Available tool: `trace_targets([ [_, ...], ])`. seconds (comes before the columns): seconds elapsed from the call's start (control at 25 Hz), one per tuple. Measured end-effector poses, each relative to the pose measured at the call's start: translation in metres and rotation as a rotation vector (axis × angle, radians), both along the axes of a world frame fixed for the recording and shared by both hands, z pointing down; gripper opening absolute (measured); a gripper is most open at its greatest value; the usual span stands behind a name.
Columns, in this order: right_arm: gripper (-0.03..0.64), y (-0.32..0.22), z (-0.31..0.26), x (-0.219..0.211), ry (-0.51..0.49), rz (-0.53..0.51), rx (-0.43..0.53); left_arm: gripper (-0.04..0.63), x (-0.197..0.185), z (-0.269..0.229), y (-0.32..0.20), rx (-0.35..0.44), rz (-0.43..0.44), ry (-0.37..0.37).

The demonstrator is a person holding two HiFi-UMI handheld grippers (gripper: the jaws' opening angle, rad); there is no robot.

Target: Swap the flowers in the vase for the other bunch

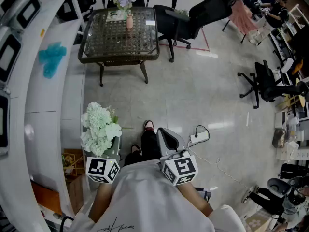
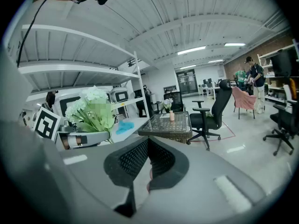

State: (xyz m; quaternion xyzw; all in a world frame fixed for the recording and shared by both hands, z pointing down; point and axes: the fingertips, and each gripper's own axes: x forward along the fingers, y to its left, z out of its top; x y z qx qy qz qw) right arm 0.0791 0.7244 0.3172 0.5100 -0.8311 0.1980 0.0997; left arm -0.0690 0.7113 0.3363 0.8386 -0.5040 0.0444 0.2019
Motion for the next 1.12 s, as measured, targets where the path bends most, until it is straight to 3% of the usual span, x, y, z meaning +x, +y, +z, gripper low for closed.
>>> trace_targets([
  [0.44, 0.006, -0.059, 0.006, 0.014, -0.013, 0.002, 0.001, 0.065, 0.004, 0.004, -0.050, 0.013, -0.005, -0.084],
  [1.12, 0.008, -0.205, 0.004, 0.056, -0.132, -0.043, -0.002, 0.064, 0.050, -0.013, -0.184, 0.025, -0.027, -0.161],
])
